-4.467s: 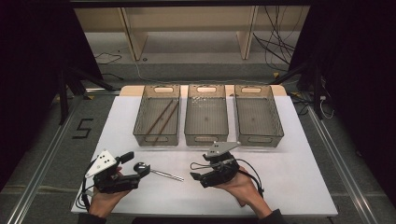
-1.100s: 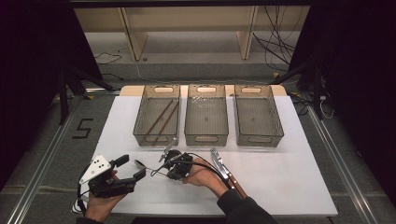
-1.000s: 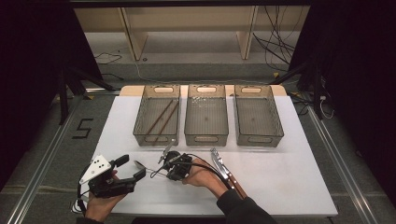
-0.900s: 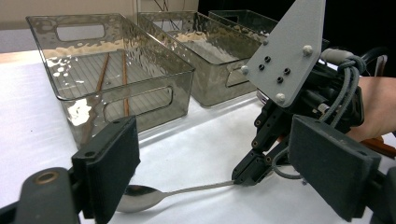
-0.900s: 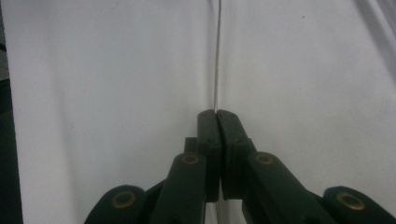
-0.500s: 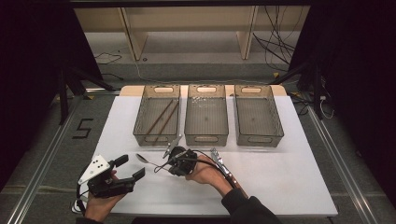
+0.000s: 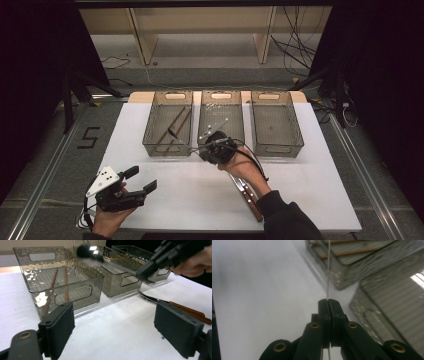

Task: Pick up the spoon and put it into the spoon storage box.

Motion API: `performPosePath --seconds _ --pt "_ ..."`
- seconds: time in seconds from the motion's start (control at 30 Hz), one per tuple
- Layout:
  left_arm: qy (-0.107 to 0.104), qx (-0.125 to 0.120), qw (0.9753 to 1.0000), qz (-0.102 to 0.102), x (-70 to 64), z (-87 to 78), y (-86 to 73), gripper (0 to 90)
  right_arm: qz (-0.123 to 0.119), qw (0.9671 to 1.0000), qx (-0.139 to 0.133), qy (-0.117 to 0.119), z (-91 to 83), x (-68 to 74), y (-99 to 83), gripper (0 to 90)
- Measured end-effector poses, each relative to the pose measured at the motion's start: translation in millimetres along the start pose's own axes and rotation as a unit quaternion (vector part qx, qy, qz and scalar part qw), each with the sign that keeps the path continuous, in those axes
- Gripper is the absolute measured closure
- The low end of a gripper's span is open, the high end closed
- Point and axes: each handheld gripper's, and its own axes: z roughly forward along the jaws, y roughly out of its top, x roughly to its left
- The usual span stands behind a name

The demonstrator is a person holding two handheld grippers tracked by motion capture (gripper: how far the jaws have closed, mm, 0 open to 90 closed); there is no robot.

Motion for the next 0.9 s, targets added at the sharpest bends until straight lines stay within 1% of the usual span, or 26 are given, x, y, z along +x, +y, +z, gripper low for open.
performPosePath --seconds 0.17,0.2,0.27,0.3,0.4,0.43,0.57,0.63,0.73,0.8,0.9 --pt "-0.001 0.0 1.0 -0.003 1.1 0.0 -0.3 16.2 0.032 0.9989 -0.022 -0.027 -17.3 -22.3 2.0 89.9" --pt "-0.001 0.0 1.0 -0.003 1.1 0.0 -0.4 16.2 0.045 0.9981 -0.025 -0.034 -20.0 -26.3 2.9 89.9" --pt "-0.001 0.0 1.0 -0.003 0.9 0.1 -0.5 16.2 0.061 0.9967 -0.029 -0.046 -23.9 -35.6 4.0 89.9" --pt "-0.001 0.0 1.0 -0.003 0.9 0.1 -0.5 16.2 0.064 0.996 -0.032 -0.053 -25.4 -40.5 4.4 89.9" --pt "-0.001 0.0 1.0 -0.003 1.0 0.1 -0.6 16.1 0.085 0.9932 -0.034 -0.072 -29.6 -51.7 5.3 89.9" --pt "-0.001 0.001 1.0 -0.003 1.1 0.1 -0.6 16.2 0.092 0.9924 -0.033 -0.075 -30.6 -55.0 5.6 89.9" --pt "-0.001 0.0 1.0 -0.003 0.8 0.3 -0.6 16.1 0.11 0.9892 -0.028 -0.093 -30.8 -68.4 6.4 89.9" --pt "-0.001 -0.001 1.0 -0.003 0.6 0.6 -0.6 16.2 0.122 0.9877 -0.026 -0.095 -29.6 -73.1 7.0 89.8" --pt "-0.001 -0.001 1.0 -0.003 0.6 0.7 -0.7 16.1 0.133 0.9854 -0.023 -0.105 -26.8 -77.8 8.1 89.8" --pt "-0.001 -0.001 1.0 -0.003 0.6 0.7 -0.8 16.2 0.139 0.9843 -0.024 -0.106 -24.6 -81.1 8.3 89.8" --pt "-0.002 -0.001 1.0 -0.003 0.9 0.9 -1.1 16.2 0.148 0.9826 -0.017 -0.111 -20.3 -85.3 8.2 89.8"
